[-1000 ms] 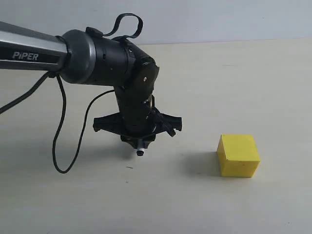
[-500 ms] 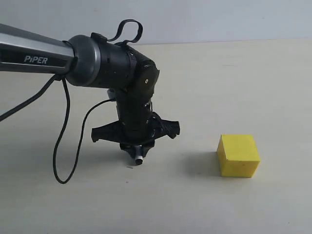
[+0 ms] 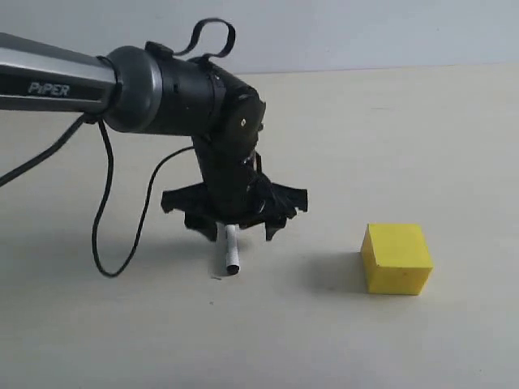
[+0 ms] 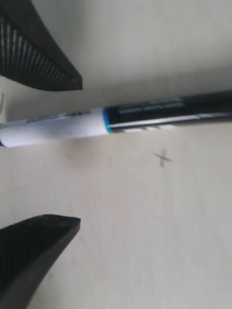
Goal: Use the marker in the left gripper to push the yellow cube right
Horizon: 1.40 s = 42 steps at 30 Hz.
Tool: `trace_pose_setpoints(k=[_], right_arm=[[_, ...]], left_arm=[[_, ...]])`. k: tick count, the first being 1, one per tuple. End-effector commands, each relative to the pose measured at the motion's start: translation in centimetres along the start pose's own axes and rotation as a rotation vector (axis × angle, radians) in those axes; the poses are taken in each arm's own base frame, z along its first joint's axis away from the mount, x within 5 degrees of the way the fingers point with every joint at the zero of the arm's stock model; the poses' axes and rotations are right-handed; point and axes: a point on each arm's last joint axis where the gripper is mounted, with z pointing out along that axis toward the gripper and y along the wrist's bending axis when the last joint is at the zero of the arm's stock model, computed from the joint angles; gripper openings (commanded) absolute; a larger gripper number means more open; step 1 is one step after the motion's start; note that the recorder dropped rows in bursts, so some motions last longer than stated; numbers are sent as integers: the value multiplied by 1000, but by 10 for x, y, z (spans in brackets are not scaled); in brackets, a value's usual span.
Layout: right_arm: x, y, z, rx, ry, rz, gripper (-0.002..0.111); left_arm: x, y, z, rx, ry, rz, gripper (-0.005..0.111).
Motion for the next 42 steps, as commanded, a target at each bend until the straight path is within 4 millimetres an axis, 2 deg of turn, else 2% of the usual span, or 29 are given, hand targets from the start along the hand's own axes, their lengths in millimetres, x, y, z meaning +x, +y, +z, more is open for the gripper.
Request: trace_pose_setpoints(k=[1,4,5,6,7,8,10,12,14,18,20,29,42], right_arm=[[0,0,0,-2,-11,0,0],[0,0,0,-2,-11,0,0],[0,0,0,-2,-11,0,0],[0,0,0,-2,-11,0,0],[0,0,0,-2,-11,0,0],[0,0,0,-2,-11,0,0],[0,0,0,-2,-11,0,0],[0,0,0,-2,-11,0,0],[0,0,0,-2,-11,0,0],[0,0,0,-2,-11,0,0],[0,0,0,-2,-11,0,0],[0,0,0,-2,-11,0,0],[0,0,0,-2,-11,0,0]], left_arm=[[-20,-6,-62,98,-239,183,68],[-17,-9,-103,171,-371,288,52],[-4,-13,-121,210,-436,363,33],[3,-14,-126,228,-460,389,24],[21,-15,-130,275,-507,452,3],[32,-15,-136,319,-556,485,1],[60,-1,-140,425,-651,512,0],[84,25,-151,541,-794,518,0],[107,70,-164,621,-1011,528,0],[142,143,-179,592,-1205,414,0],[158,165,-192,586,-1304,372,0],[188,188,-223,646,-1502,342,0],[192,194,-228,621,-1553,344,0]])
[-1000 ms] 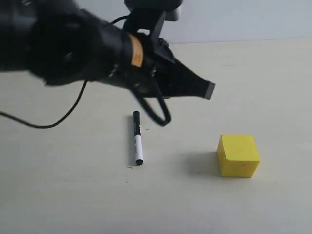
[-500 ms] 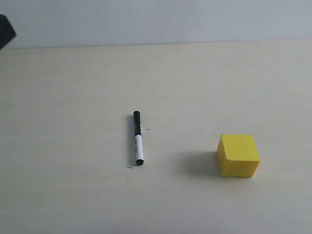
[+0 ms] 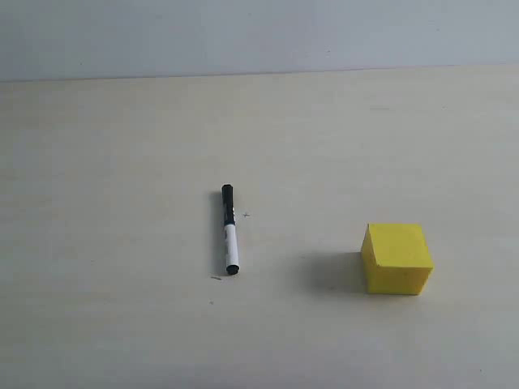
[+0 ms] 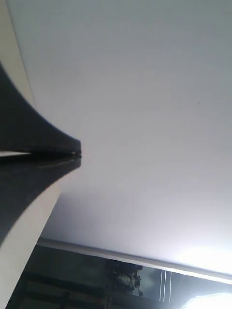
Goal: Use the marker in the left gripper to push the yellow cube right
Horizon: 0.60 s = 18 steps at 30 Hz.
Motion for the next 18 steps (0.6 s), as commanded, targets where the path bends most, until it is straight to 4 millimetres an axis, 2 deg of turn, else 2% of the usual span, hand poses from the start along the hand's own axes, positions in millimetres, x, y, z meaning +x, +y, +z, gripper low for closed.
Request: trace_pose_setpoints(k=[1,14,18], right_arm=[[0,0,0,-2,-11,0,0],[0,0,0,-2,-11,0,0],[0,0,0,-2,-11,0,0]], left_arm=[[-3,3,-3,-29,-28,32,0],[-15,22,-17,-233,-111,94,0],[-11,32,-27,-367,-48,48,0]])
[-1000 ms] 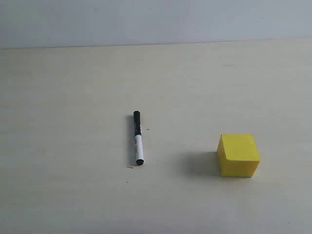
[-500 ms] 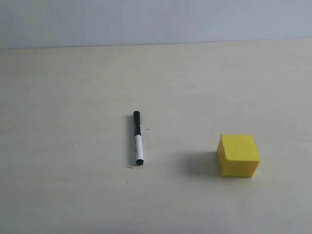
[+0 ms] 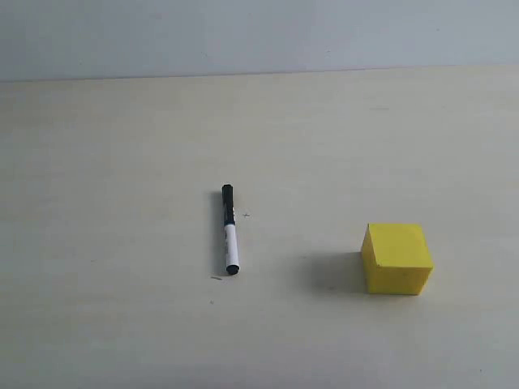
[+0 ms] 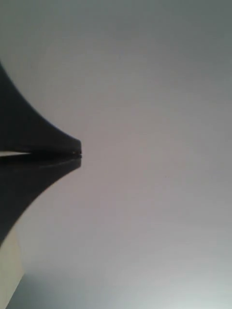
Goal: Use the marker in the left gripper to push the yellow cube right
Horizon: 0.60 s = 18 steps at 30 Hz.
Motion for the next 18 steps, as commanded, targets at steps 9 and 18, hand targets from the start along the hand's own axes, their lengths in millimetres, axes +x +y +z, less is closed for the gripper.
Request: trace_pose_setpoints(k=[9,18], right_arm=[[0,0,0,-2,-11,0,0],[1,0,0,-2,-3,0,0]], left_arm=[[35,32,-44,-439,329,-30,0],[72,34,-74,-472,341,67,0]])
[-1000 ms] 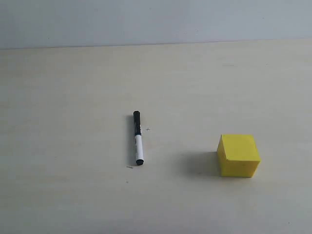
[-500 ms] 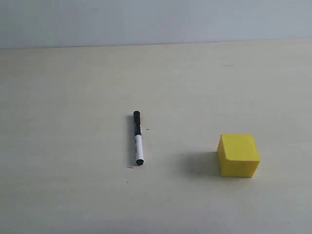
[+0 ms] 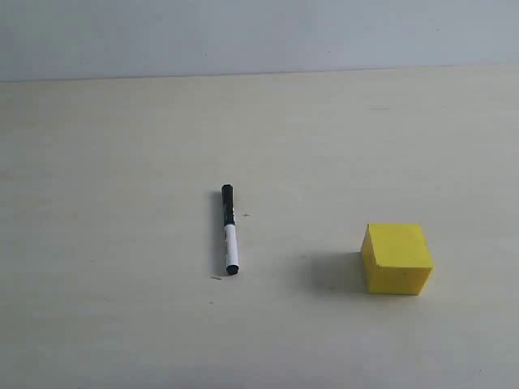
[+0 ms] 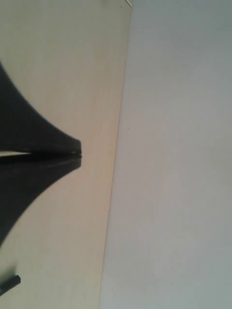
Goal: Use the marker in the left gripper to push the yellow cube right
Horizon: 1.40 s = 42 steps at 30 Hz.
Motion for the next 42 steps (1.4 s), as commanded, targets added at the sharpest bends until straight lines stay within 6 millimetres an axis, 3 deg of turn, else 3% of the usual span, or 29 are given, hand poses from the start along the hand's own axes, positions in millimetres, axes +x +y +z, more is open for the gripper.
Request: trace_pose_setpoints(k=[1,13,17,42], right_arm=[[1,0,0,-2,-3,0,0],[1,0,0,-2,-3,0,0],[1,0,0,-2,-3,0,0],[1,0,0,-2,-3,0,0]], left_arm=[[18,5,-5,-30,-15,20,0],[63,11,-1,-49,79,33,0],[69,13,-2,-65,142,7,0],[70,13,-2,-69,151,7,0]])
